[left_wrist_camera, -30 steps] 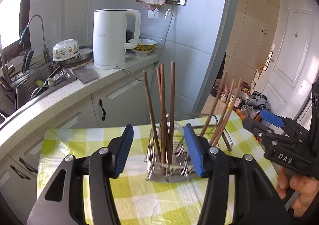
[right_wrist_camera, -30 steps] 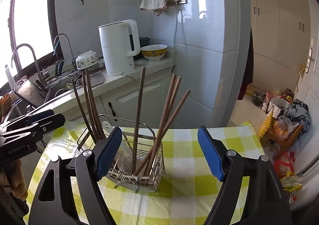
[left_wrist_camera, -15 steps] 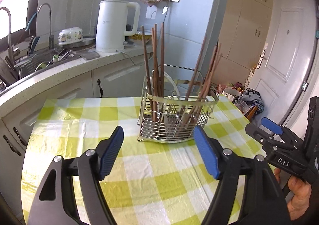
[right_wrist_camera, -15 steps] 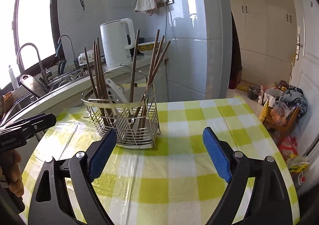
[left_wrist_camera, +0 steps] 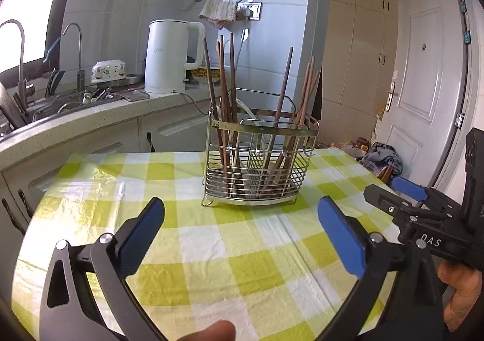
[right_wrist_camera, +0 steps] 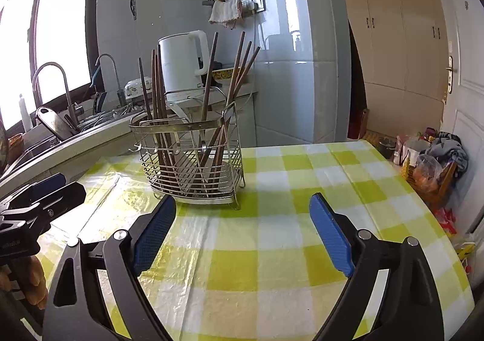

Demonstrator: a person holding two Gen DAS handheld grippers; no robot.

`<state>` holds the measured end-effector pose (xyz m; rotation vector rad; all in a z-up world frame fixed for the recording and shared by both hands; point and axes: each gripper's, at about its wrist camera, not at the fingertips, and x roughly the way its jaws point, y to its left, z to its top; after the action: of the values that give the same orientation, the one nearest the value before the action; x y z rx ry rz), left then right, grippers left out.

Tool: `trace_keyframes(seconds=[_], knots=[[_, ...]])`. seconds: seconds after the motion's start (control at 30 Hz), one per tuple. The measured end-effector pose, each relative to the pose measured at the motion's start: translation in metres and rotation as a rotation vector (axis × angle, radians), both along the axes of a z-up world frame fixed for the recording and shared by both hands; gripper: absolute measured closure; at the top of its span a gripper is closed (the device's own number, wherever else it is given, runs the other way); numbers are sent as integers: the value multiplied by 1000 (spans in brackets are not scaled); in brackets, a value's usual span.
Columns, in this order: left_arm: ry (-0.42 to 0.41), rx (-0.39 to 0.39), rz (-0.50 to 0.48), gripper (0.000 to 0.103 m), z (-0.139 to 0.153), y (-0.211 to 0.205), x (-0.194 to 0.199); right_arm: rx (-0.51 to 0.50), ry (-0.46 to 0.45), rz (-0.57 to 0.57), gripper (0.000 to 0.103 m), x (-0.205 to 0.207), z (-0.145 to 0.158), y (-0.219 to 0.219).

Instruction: Organize utensils

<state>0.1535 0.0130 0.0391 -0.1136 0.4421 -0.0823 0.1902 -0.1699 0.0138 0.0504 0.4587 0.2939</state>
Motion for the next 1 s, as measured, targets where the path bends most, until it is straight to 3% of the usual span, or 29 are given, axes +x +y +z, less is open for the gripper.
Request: trace_keyframes(seconds=[0.3,1.0], knots=[[-25,38,27,5,5,-2,0,1,5,6,19,3,1,0],[-23,26,30,5,6,1,0,-2,3,10,19,3,1,2]])
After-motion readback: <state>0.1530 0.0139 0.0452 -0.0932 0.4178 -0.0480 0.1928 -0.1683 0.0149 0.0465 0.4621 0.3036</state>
